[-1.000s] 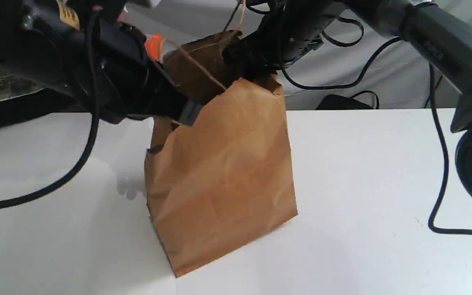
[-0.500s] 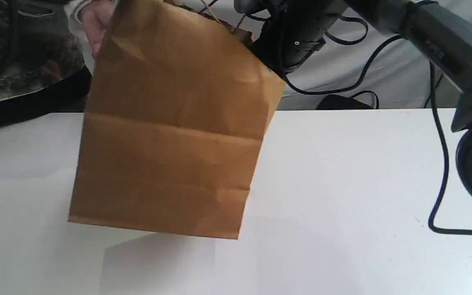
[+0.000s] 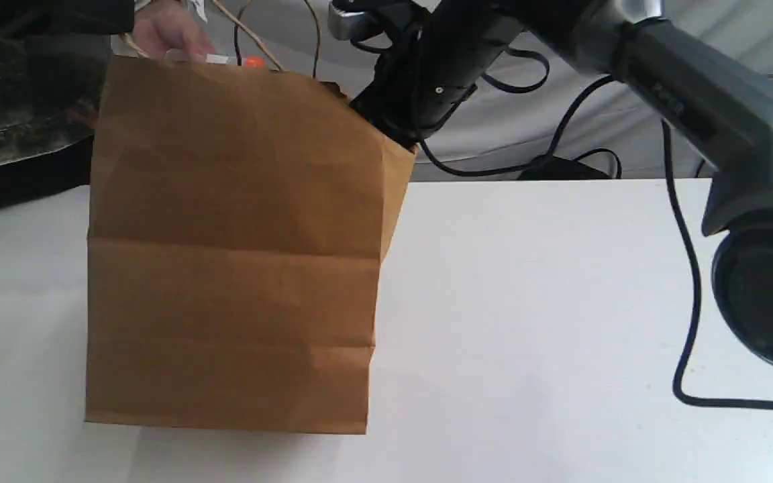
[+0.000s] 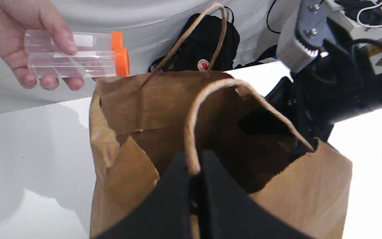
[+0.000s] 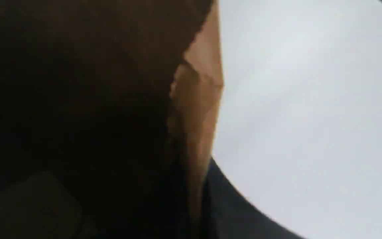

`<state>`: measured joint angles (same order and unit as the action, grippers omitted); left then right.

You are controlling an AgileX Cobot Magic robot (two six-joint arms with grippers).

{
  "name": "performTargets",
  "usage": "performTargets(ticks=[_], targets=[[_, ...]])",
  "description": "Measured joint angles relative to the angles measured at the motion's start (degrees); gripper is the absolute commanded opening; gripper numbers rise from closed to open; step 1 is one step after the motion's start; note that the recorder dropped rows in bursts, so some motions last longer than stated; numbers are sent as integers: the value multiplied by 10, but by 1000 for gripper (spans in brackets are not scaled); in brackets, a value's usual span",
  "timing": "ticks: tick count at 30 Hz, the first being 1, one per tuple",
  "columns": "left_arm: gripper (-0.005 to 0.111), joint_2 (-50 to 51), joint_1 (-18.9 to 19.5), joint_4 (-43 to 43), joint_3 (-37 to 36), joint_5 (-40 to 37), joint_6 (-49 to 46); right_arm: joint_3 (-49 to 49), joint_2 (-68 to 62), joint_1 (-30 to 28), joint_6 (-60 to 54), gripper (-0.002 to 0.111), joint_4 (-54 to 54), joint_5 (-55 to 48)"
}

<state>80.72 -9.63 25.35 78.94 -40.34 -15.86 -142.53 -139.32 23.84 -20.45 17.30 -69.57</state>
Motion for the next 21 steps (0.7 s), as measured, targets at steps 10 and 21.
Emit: performTargets(ticks=[10, 21], targets=[[0, 6, 93, 26, 0, -68, 0, -5, -10, 16, 9, 0, 36, 11], [0, 6, 117, 142, 0, -73, -121, -5, -10, 31, 9, 0, 13, 43]])
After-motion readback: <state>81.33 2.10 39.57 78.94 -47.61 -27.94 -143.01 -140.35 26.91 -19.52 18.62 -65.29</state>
